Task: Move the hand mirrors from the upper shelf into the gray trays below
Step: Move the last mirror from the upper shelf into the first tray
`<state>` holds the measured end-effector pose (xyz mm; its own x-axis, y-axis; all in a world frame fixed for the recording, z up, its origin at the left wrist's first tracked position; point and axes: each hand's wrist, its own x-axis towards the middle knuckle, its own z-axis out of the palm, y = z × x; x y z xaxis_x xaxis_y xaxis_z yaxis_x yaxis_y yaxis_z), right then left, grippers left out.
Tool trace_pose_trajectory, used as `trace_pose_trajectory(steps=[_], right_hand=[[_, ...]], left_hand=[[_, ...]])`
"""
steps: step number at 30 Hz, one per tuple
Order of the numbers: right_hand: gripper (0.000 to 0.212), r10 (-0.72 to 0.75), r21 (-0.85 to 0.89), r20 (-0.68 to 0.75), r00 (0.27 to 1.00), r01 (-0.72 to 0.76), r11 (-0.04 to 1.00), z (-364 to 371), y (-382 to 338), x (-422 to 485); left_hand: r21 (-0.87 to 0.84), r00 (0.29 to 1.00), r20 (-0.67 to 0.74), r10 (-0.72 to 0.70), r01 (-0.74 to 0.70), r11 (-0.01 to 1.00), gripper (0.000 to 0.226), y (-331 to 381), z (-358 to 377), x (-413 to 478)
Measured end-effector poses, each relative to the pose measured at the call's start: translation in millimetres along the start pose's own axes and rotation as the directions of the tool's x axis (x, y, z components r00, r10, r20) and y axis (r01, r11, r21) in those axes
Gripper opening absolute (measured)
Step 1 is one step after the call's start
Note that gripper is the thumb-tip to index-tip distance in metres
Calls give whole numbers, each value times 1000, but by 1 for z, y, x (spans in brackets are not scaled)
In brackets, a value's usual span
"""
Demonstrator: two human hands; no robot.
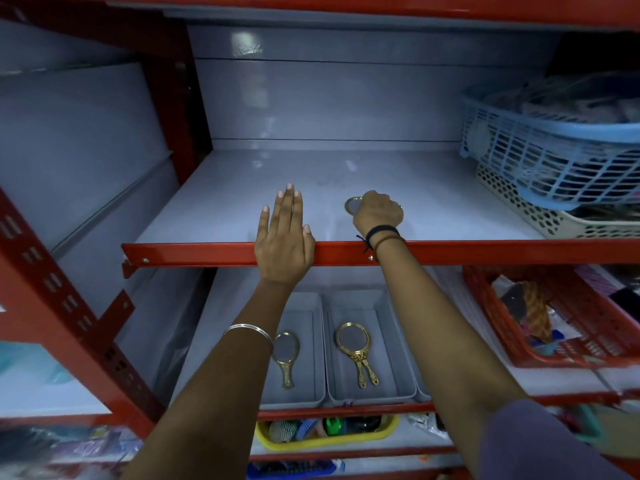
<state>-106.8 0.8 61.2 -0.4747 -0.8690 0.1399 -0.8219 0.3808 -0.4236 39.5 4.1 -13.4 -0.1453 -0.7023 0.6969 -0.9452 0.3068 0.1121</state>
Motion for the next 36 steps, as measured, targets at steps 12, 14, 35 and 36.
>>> trace_pose_trajectory(steps=[12, 14, 35, 36], right_hand=[[17, -6, 626, 259, 966, -163, 763, -18, 30, 9], [10, -85, 779, 293, 952, -187, 598, -25, 33, -9], [7, -92, 509, 782, 616, -547, 665, 187, 75, -136], [5, -66, 492, 782, 619, -550, 675, 199, 71, -134]], left_hand=[[-17, 1000, 2, 3, -3, 1000, 60, -1, -8, -5], [-25, 1000, -13, -7, 7, 1000, 61, -10, -9, -10], [131, 981, -130, 147, -130, 983, 58, -58, 3, -15], [139, 980, -131, 148, -130, 982, 58, -58, 4, -15]])
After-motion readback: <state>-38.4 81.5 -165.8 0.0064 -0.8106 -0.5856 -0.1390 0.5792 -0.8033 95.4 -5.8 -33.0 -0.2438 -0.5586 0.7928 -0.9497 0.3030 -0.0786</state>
